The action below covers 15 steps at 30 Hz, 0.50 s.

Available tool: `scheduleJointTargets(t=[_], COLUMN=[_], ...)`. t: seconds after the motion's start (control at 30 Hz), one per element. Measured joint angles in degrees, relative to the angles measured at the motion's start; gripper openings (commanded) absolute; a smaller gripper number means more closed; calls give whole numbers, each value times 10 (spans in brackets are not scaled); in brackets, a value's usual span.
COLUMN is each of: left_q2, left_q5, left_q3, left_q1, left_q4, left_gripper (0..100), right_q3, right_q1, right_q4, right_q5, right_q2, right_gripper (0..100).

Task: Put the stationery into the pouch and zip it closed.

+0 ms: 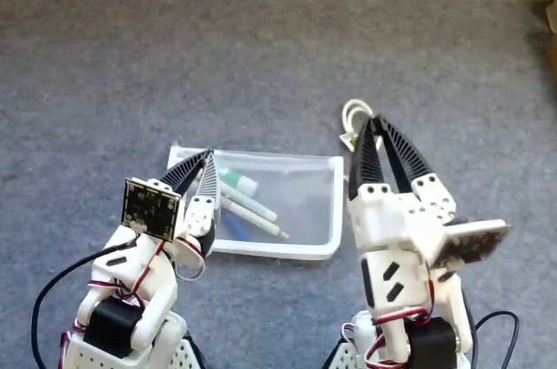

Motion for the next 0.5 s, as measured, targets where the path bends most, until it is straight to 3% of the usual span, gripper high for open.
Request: scheduleJointTargets(t=[0.07,0.27,0.5], left_q2=[0,-1,0], left_q5=[0,0,0], left_q3=[0,55,153], left_q1=[0,-84,-173], left_q4=[0,-1,-1], left_gripper=[10,11,11], right_q3=[-4,-2,108], right_q1=[0,0,0], right_q4=[-6,-8,-8], right_q5=[0,0,0], right_q2=[-1,-1,2], right_gripper=[21,21,21])
